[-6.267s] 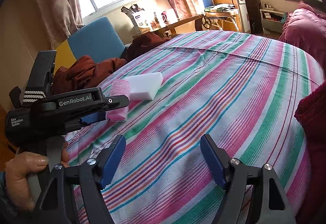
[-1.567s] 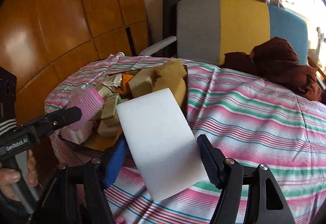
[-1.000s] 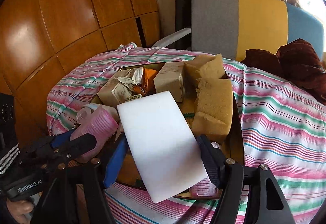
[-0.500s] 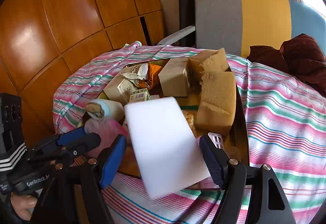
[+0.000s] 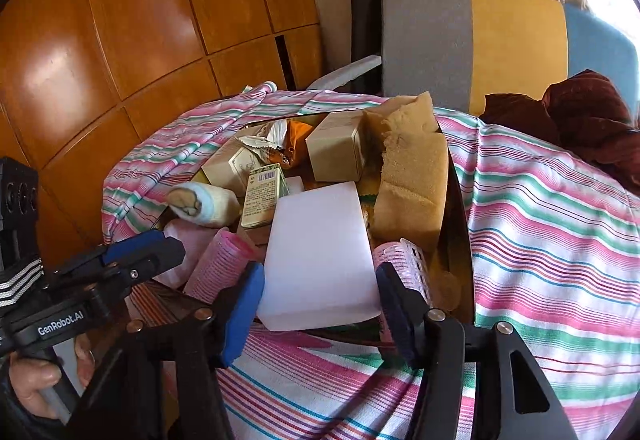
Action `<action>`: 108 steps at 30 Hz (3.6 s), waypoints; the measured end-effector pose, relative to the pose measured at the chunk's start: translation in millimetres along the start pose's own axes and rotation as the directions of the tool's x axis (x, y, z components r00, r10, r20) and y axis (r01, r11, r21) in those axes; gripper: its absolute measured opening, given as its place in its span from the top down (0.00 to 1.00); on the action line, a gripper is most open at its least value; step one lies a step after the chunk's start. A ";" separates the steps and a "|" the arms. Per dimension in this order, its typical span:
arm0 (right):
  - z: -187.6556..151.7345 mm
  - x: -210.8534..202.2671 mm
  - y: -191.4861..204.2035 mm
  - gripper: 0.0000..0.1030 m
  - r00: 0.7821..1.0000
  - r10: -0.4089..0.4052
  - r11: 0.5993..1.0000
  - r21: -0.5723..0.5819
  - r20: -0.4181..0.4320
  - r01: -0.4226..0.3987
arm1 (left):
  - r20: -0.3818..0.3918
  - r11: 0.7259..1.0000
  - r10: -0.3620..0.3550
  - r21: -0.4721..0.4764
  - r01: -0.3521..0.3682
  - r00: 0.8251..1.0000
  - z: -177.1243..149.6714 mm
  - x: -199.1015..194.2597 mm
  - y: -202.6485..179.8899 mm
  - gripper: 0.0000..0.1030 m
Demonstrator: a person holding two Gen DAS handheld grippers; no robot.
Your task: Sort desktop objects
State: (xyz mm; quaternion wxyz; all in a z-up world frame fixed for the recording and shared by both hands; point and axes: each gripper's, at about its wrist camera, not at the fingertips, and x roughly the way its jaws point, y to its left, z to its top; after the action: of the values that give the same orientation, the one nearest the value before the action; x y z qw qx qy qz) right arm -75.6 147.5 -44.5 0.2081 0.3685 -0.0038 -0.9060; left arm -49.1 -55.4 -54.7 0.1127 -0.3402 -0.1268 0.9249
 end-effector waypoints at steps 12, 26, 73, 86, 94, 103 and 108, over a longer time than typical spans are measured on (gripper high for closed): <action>5.7 -0.9 -15.9 0.33 0.996 0.077 0.991 0.108 0.032 -0.080 | 0.006 1.000 -0.009 0.002 0.009 1.000 6.6 3.1 -2.9 0.46; 43.3 28.0 -47.8 0.34 0.997 0.049 0.982 0.179 0.053 -0.057 | -0.003 1.000 -0.009 -0.005 0.009 1.000 6.4 7.0 -0.9 0.46; 6.7 9.3 16.8 0.28 0.991 -0.087 0.995 -0.033 0.098 0.091 | 0.021 0.980 0.197 -0.010 -0.196 0.980 18.7 1.5 6.5 0.34; -3.0 -2.8 19.4 0.18 0.987 -0.126 0.992 0.009 0.100 0.126 | 0.045 0.922 0.384 0.041 -0.386 0.922 12.5 -11.7 -16.1 0.37; -4.5 -5.9 21.7 0.15 0.983 -0.149 0.989 0.006 0.103 0.150 | 0.048 0.899 0.436 0.025 -0.437 0.899 10.0 -17.4 -11.4 0.45; -5.9 -3.9 25.3 0.11 0.982 -0.159 0.987 -0.003 0.101 0.160 | 0.023 0.895 0.438 0.078 -0.439 0.899 4.9 -10.7 -17.7 0.52; -5.8 -3.8 25.9 0.10 0.982 -0.162 0.987 -0.006 0.101 0.164 | 0.023 0.904 0.419 0.082 -0.420 0.908 3.0 -10.5 -21.4 0.52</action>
State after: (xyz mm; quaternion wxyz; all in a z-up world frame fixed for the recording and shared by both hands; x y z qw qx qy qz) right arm -59.6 126.1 -42.1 0.1354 0.3201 0.0223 -0.9374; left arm -40.7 -38.8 -39.5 -0.0746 -0.3521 -0.0114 0.9329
